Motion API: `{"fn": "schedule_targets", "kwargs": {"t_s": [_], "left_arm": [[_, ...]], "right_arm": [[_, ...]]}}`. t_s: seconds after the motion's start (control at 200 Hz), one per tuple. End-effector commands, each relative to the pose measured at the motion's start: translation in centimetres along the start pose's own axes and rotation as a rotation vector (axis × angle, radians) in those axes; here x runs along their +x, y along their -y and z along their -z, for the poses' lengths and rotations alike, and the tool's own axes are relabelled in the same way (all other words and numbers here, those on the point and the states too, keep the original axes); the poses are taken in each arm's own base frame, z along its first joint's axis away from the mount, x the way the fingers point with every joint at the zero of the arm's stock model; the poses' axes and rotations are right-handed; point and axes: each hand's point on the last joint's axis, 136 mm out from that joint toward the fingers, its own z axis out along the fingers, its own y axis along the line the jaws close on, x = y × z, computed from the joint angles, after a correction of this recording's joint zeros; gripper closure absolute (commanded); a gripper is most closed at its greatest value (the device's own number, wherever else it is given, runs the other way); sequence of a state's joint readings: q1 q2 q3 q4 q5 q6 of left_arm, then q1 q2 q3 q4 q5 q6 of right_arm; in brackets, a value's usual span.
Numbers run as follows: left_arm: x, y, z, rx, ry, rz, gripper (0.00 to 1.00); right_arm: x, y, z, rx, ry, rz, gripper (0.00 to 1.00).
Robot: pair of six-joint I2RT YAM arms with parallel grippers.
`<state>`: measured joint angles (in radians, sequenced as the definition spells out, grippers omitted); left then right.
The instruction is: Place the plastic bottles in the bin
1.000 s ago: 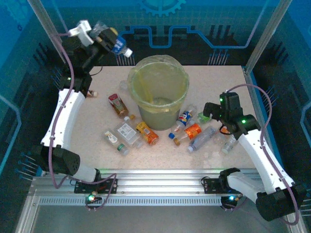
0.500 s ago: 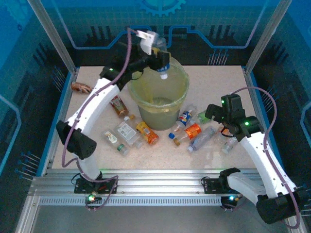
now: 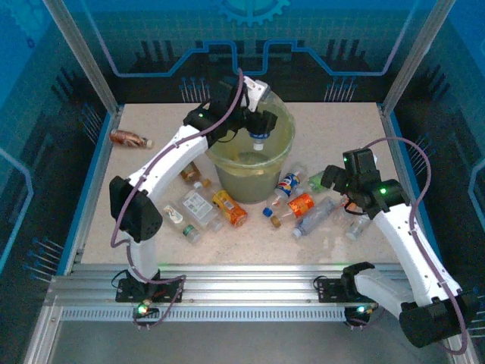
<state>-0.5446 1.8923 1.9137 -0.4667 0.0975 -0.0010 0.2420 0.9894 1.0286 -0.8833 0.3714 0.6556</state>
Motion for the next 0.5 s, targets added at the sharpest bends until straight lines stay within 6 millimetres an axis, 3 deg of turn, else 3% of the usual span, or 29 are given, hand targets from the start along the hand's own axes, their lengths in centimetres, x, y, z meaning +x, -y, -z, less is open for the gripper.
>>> {"fn": "schedule_targets", "kwargs": {"t_s": [0.0, 0.365, 0.495], "left_arm": [[2.2, -0.3, -1.3, -0.012, -0.052, 0.010, 0.34], [6.6, -1.4, -4.2, -0.036, -0.163, 0.037, 0.33], [7.7, -1.7, -5.0, -0.042, -0.197, 0.036, 0.27]], "right_arm": [[0.1, 0.5, 0.2, 0.027, -0.004, -0.014, 0.00], [0.4, 0.8, -0.2, 0.037, -0.017, -0.018, 0.00], [0.5, 1.1, -0.1, 0.045, -0.012, -0.026, 0.00]]}}
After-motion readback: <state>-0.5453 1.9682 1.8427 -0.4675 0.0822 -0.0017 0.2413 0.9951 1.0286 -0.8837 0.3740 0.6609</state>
